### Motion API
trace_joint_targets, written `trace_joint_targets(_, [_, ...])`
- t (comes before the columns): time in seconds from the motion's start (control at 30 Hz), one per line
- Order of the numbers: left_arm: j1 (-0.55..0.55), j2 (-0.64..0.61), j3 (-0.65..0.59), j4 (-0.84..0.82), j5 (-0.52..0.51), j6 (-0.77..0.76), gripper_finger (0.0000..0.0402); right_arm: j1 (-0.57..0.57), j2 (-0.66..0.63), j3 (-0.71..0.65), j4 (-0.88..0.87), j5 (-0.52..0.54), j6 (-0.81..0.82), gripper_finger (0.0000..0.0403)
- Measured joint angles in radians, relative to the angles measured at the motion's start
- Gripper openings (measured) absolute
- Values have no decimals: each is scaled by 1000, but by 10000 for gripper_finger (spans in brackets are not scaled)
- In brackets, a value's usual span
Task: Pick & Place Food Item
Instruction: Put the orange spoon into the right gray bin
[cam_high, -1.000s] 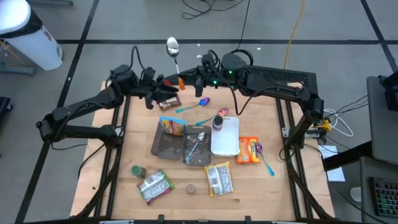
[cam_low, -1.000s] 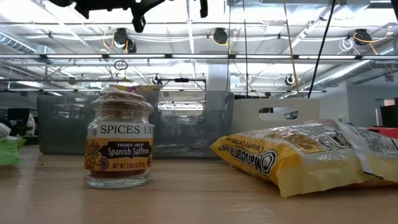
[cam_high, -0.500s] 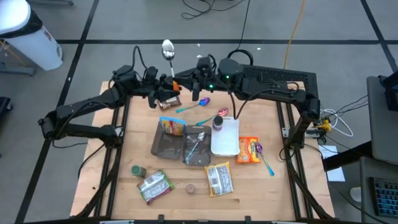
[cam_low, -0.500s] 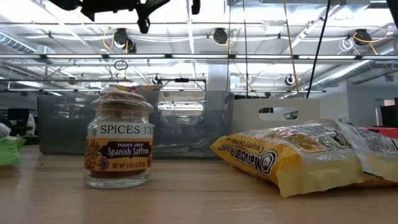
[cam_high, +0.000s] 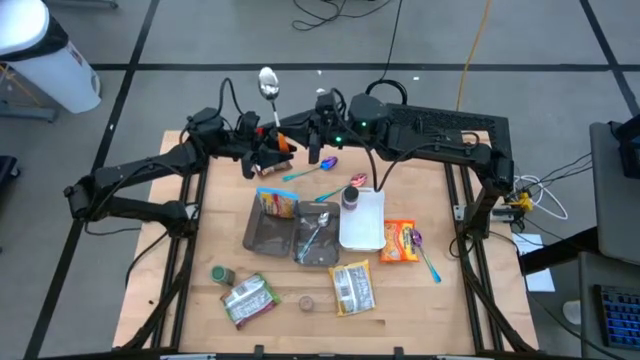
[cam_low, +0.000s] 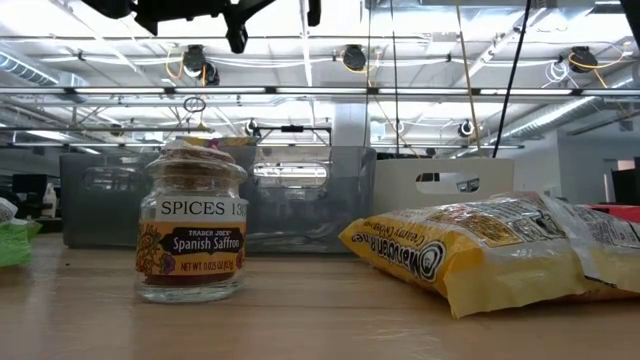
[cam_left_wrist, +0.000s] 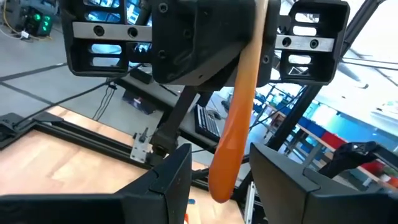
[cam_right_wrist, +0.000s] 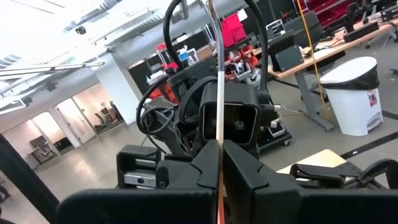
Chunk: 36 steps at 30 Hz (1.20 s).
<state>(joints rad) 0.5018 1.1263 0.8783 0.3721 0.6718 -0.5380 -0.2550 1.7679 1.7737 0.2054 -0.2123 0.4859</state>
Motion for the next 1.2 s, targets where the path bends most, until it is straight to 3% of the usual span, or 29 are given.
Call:
trace_joint_targets(0.37, [0, 0, 0, 1, -14, 51, 12, 0, 0, 0, -9, 4, 5, 0])
trace_joint_targets(1.0, [0, 0, -2, -23, -12, 68, 6, -1, -3, -90, 98, -11, 54, 1])
trace_joint_targets(1.2, [0, -1, -2, -34, 3, 77, 5, -1, -1, -93, 120, -27, 40, 23])
